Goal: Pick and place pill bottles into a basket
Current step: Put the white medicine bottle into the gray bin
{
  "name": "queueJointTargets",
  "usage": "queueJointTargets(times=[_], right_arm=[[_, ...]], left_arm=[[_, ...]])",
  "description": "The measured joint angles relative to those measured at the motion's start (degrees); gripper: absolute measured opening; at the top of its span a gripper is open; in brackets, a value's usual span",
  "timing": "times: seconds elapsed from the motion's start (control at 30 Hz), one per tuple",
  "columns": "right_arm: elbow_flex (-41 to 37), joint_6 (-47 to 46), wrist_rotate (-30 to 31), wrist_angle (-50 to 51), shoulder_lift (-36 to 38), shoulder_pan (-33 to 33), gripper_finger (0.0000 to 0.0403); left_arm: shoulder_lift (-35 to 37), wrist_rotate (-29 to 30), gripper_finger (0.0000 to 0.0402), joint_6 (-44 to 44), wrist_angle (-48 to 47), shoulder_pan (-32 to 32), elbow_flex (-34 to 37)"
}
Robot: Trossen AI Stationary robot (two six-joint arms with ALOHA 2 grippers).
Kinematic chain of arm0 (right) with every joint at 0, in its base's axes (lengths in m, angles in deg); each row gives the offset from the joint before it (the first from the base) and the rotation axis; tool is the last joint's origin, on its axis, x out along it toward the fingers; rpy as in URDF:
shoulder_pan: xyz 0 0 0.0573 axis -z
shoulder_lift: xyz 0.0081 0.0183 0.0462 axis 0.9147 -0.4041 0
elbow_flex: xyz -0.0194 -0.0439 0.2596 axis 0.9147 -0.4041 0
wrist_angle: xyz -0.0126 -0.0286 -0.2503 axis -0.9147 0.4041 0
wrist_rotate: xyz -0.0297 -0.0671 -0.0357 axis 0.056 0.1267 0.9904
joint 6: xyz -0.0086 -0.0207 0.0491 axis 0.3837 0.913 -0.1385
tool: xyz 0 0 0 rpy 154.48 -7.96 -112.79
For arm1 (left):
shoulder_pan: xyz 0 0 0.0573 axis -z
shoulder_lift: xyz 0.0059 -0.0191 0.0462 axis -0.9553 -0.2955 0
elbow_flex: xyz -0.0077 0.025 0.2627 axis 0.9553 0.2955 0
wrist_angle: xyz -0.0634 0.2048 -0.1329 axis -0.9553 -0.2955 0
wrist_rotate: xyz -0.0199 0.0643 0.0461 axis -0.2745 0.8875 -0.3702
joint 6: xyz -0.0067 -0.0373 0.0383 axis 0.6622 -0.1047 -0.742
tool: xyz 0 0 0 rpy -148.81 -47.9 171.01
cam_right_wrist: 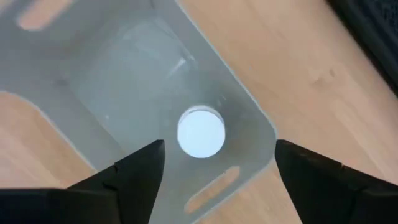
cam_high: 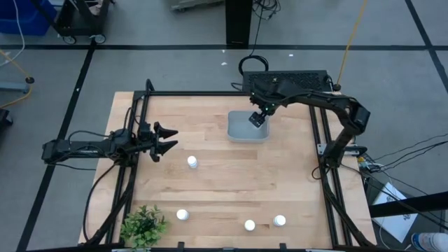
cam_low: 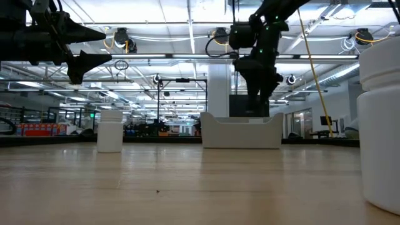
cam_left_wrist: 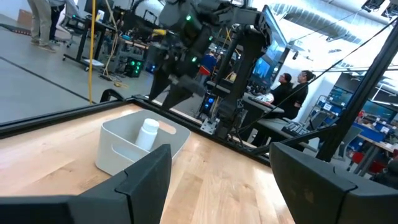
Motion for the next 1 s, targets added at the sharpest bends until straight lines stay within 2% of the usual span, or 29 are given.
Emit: queueJointTargets(times=[0.3,0.47,0.77,0.9,1.0], right_arm=[[0.0,-0.6,-0.2,-2.9,10.6,-5.1,0.0296],[-0.1,-3.3,-0.1,-6.4,17.5,-11.1,0.0295],[-10.4,-6.5,0.3,-27.9,28.6,-27.1,0.0295],[-17.2,-6.3,4.7,-38.2,31.8,-33.9,0.0295],[-23.2,-5.4,8.1,-48.3,33.8,-38.9,0.0295]], left_arm=[[0.0,0.0,0.0274,0.0,0.0,0.0,0.0],[0.0,0.1,0.0273,0.5,0.0,0.0,0.0],[0.0,-1.7,0.0274,2.4,0.6,0.0,-0.6],[0.0,-2.0,0.0283,2.9,-0.6,0.0,-2.3],[0.0,-1.8,0.0295,2.9,-5.9,0.0,-5.1]])
